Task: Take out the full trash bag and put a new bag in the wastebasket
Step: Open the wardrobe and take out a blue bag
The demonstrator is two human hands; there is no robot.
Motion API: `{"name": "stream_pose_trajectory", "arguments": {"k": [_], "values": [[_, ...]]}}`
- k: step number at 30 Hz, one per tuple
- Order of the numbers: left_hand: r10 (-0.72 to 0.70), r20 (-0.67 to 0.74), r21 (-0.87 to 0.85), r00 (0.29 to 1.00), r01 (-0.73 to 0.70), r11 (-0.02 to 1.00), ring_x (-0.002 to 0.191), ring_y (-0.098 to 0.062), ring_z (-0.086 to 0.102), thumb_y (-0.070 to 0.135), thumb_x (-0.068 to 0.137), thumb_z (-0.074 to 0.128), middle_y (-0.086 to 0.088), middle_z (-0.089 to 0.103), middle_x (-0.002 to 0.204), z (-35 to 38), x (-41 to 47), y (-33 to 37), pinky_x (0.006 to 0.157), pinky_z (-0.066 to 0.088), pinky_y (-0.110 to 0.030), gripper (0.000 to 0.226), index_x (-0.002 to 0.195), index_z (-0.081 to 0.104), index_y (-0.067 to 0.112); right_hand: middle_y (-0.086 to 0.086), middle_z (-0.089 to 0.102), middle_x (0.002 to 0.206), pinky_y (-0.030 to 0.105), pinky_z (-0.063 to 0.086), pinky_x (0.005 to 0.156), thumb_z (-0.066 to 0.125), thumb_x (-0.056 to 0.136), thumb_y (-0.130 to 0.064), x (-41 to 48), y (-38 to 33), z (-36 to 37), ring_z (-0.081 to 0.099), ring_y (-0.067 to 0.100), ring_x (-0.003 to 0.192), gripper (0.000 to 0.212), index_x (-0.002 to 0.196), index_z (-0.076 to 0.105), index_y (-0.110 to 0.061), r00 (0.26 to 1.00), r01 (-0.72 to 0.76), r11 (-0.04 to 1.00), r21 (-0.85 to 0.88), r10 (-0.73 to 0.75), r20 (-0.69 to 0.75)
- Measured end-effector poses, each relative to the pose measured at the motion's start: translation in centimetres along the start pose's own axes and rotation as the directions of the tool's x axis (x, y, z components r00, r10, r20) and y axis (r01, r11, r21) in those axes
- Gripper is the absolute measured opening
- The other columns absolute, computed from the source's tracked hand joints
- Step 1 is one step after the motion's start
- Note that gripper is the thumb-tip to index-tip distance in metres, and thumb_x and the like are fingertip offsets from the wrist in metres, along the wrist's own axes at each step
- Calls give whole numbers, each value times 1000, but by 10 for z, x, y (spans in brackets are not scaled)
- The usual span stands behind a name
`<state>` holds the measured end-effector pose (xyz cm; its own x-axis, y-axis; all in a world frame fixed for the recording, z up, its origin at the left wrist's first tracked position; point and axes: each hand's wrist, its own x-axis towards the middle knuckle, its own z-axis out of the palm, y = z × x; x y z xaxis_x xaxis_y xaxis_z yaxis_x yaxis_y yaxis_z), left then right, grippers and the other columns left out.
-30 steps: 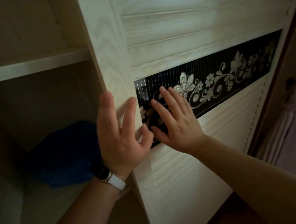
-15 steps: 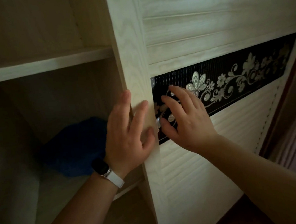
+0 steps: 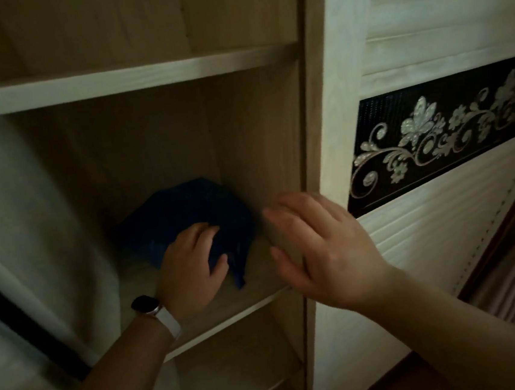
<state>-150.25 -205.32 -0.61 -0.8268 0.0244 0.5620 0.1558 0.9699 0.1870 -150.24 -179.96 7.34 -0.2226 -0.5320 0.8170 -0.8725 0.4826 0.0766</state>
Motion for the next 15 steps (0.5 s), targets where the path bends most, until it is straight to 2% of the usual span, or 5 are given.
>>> {"name": "stream_pose_trajectory", "arguments": {"k": [2,4,8,12,15], "values": [[-61,45,19,997,60,998,118,-32,53,32,84,66,-13,55,132,9,-4,-15,91,49,-45,52,130,54,11,13,59,123,39,50,80,53,93,-33,-4,-10,21,58,28,103,41,125,58,-7,987,-87,996,-8,87,133],[-135,105,10,985,135,991,122,-31,51,29,83,65,-12,53,135,16,-6,-27,96,46,-47,54,133,52,12,10,56,127,40,53,78,50,92,-39,-7,-15,44,58,27,105,46,129,54,-12,941,-202,978,-47,207,266],[-214,204,-18,955,222,975,127,-30,46,28,84,64,-12,48,141,38,-19,-47,103,41,-43,63,141,44,11,5,47,134,36,47,90,47,94,-41,-17,-7,99,48,24,117,48,136,42,-18,766,-393,915,-91,381,517],[-218,249,-2,944,225,974,122,-34,46,30,85,66,-15,48,139,56,-31,-55,96,43,-41,62,140,44,13,7,54,115,34,47,78,49,94,-38,-36,2,148,53,24,101,34,118,53,-13,700,-456,889,-36,383,603],[-184,247,13,951,186,982,108,-36,53,30,81,67,-18,56,122,66,-35,-53,83,48,-41,54,130,55,12,9,56,106,32,43,72,51,94,-39,-48,4,177,54,25,96,32,112,55,-12,631,-526,849,-39,421,652]]}}
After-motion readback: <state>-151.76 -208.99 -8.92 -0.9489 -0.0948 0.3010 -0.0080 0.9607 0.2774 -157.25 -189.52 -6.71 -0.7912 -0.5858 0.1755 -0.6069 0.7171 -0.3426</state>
